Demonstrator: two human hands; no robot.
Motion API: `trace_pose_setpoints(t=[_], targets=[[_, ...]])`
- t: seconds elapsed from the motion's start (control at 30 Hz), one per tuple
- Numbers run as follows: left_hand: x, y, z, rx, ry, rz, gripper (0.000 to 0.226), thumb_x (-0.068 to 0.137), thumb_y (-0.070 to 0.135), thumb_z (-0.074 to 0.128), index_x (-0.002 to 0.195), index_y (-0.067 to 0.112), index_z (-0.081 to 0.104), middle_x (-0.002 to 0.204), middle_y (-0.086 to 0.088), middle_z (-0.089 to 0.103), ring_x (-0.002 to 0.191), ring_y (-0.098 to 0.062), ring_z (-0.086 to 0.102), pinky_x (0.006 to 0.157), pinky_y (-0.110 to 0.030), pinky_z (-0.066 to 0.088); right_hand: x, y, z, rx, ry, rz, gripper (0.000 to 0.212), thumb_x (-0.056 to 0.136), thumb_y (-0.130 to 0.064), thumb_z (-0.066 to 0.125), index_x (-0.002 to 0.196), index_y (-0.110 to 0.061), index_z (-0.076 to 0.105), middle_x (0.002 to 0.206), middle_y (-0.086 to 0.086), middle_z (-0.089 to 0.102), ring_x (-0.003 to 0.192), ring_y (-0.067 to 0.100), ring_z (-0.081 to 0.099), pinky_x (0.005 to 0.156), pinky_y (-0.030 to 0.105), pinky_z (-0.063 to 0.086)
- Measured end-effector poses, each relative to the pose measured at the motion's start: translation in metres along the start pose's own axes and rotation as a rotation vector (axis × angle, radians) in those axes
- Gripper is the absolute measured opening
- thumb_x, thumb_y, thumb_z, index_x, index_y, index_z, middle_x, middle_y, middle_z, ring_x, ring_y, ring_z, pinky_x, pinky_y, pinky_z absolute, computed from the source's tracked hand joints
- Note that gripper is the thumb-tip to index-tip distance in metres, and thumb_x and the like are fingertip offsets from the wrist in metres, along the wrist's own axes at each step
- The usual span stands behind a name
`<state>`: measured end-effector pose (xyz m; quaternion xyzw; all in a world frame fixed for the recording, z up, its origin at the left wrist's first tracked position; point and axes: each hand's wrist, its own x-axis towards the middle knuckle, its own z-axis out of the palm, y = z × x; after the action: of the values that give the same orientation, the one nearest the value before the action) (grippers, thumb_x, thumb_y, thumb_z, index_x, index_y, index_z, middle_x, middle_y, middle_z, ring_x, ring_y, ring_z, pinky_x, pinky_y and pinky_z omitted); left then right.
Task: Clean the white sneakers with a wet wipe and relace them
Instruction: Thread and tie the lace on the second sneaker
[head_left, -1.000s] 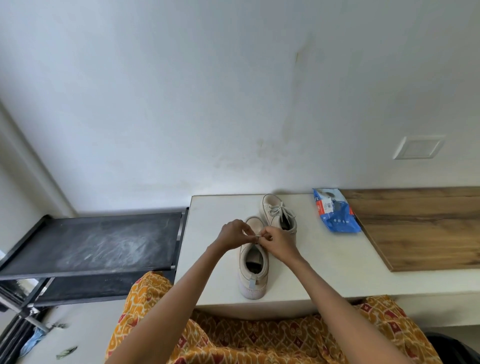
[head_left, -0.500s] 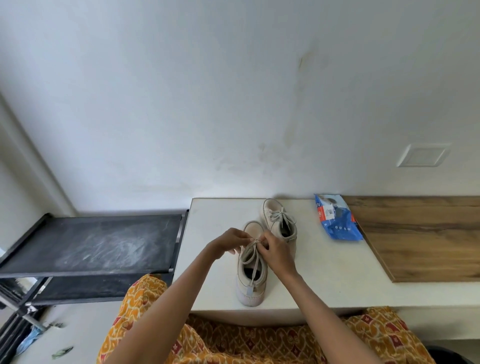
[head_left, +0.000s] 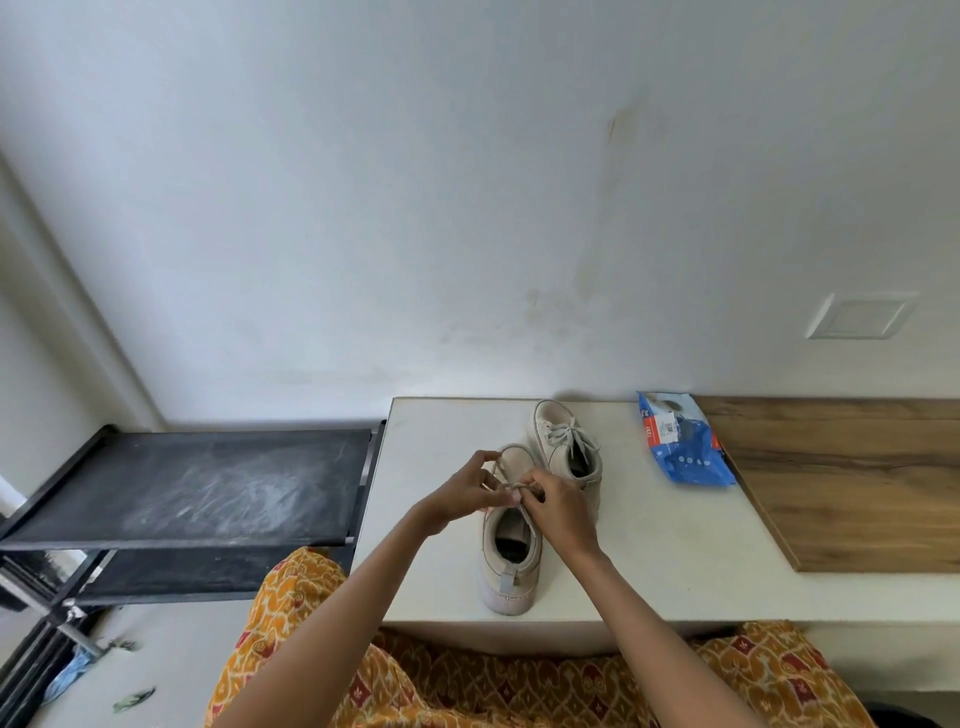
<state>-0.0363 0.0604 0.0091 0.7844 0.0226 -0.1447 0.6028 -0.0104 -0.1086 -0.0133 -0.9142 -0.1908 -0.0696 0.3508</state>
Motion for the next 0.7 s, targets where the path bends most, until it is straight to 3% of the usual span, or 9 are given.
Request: trace_pose_setpoints(t=[0.17, 0.33, 0.4, 0.47, 0.53, 0.63, 0.7], targets=[[0.007, -0.003, -0.010, 0.362, 0.125, 0.175, 0.054, 0.082, 0.003, 0.061, 0.131, 0.017, 0.042, 0.078, 0.005, 0.058, 0.072, -0.006, 0.056, 0.072, -0.017, 0.046, -0.002, -0.002, -0.002, 0.027, 0.009, -0.039, 0.007, 0.086, -0.022, 0.063, 0.088, -0.019, 0.069, 0.074, -0.002, 0.069, 0.068, 0.015, 0.062, 0.059, 0.031, 0.049], [0.013, -0.010, -0.011, 0.760, 0.225, 0.389, 0.041, 0.085, 0.003, 0.058, 0.125, 0.014, 0.052, 0.100, -0.005, 0.062, 0.079, -0.015, 0.057, 0.072, -0.029, 0.049, -0.002, -0.002, -0.004, 0.026, 0.006, -0.110, 0.017, 0.088, -0.020, 0.062, 0.102, -0.018, 0.072, 0.093, -0.001, 0.073, 0.084, 0.016, 0.067, 0.072, 0.032, 0.054], [0.014, -0.013, -0.008, 0.658, 0.184, 0.377, 0.046, 0.083, 0.002, 0.059, 0.126, 0.017, 0.052, 0.108, -0.003, 0.056, 0.089, -0.015, 0.058, 0.076, -0.022, 0.048, -0.004, -0.002, -0.005, -0.018, 0.018, -0.142, 0.019, 0.088, -0.019, 0.062, 0.104, -0.019, 0.072, 0.094, 0.000, 0.072, 0.083, 0.017, 0.067, 0.070, 0.028, 0.052], [0.011, -0.010, -0.010, 0.296, 0.170, 0.253, 0.051, 0.081, -0.003, 0.053, 0.127, 0.019, 0.053, 0.116, -0.002, 0.052, 0.102, -0.014, 0.054, 0.079, -0.014, 0.045, -0.004, -0.001, -0.005, -0.063, 0.029, -0.175, 0.019, 0.088, -0.018, 0.061, 0.104, -0.020, 0.072, 0.090, 0.000, 0.071, 0.079, 0.018, 0.066, 0.065, 0.027, 0.049], [0.008, -0.004, -0.015, 0.014, 0.247, 0.134, 0.043, 0.086, -0.001, 0.047, 0.123, 0.019, 0.058, 0.121, -0.001, 0.053, 0.109, -0.014, 0.052, 0.085, -0.019, 0.042, -0.003, 0.000, -0.005, -0.090, 0.030, -0.202, 0.019, 0.088, -0.018, 0.062, 0.103, -0.021, 0.072, 0.087, -0.001, 0.070, 0.076, 0.019, 0.066, 0.062, 0.028, 0.050], [0.015, 0.006, -0.022, 0.208, 0.316, 0.116, 0.025, 0.096, 0.019, 0.046, 0.108, 0.015, 0.068, 0.113, -0.004, 0.065, 0.094, -0.015, 0.059, 0.084, -0.025, 0.044, -0.004, -0.001, -0.005, -0.118, 0.035, -0.230, 0.018, 0.087, -0.017, 0.062, 0.102, -0.022, 0.072, 0.083, -0.001, 0.069, 0.072, 0.019, 0.066, 0.058, 0.028, 0.050], [0.021, 0.015, -0.021, 0.475, 0.145, 0.097, 0.024, 0.095, 0.025, 0.052, 0.104, 0.013, 0.070, 0.106, -0.005, 0.070, 0.084, -0.016, 0.064, 0.077, -0.024, 0.046, -0.004, 0.000, -0.006, -0.139, 0.053, -0.252, 0.017, 0.086, -0.018, 0.063, 0.100, -0.024, 0.072, 0.080, -0.002, 0.068, 0.069, 0.019, 0.065, 0.055, 0.027, 0.048]])
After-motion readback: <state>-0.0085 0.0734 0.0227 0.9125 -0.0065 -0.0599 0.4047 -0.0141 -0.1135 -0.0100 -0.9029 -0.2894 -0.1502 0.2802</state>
